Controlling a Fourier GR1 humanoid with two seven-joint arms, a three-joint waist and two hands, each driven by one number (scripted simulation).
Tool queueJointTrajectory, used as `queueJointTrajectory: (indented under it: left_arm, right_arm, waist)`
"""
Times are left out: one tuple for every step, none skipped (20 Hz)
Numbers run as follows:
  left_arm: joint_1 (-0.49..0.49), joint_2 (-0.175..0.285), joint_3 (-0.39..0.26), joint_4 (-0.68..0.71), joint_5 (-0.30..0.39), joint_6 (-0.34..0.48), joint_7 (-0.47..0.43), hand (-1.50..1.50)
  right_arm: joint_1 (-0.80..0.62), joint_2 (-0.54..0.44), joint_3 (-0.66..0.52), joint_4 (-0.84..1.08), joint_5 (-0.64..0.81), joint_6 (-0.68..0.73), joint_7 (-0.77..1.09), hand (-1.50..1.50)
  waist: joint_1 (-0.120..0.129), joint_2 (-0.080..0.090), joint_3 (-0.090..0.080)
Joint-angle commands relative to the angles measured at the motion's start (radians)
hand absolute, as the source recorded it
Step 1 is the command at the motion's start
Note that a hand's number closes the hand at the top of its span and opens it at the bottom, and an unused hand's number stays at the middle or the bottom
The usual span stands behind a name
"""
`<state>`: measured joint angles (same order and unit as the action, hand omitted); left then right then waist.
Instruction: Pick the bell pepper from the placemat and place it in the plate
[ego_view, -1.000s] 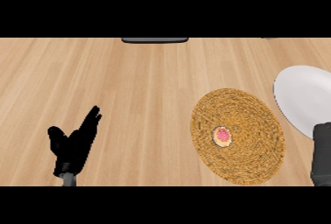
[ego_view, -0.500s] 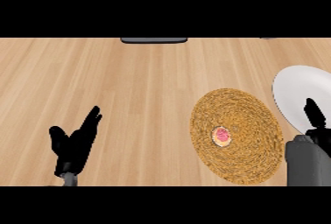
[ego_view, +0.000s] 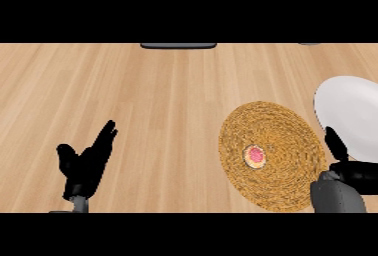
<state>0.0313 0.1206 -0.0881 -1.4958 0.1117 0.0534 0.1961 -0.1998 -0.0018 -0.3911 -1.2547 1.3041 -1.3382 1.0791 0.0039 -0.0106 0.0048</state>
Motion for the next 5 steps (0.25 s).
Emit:
queueJointTrajectory:
  left_arm:
    - [0.043, -0.016, -0.012, 0.031, -0.003, 0.001, 0.0, 0.0]
    - [0.003, -0.01, -0.007, 0.02, -0.01, 0.012, 0.04, 0.0]
    - [-0.058, -0.018, 0.006, 0.08, -0.007, 0.02, 0.067, 0.0]
    - [0.023, 0.026, 0.029, 0.063, 0.024, -0.041, 0.0, 0.0]
    - [-0.01, -0.011, 0.013, 0.061, 0.004, 0.001, 0.021, 0.0]
  right_arm:
    - [0.035, 0.002, 0.065, 0.025, 0.078, -0.066, 0.156, -1.5]
    - [0.064, 0.002, 0.075, -0.052, 0.125, -0.03, 0.181, -1.5]
    - [0.022, 0.002, 0.061, 0.031, 0.138, -0.09, 0.207, -1.5]
    - [0.059, 0.002, 0.105, -0.022, 0.147, -0.053, 0.235, -1.5]
    - [0.081, 0.002, 0.107, -0.03, 0.187, -0.04, 0.278, -1.5]
  waist:
    - [0.007, 0.009, -0.007]
    - [-0.004, 0.007, -0.007]
    - [-0.002, 0.012, -0.006]
    - [0.002, 0.009, -0.007]
    - [-0.003, 0.009, -0.007]
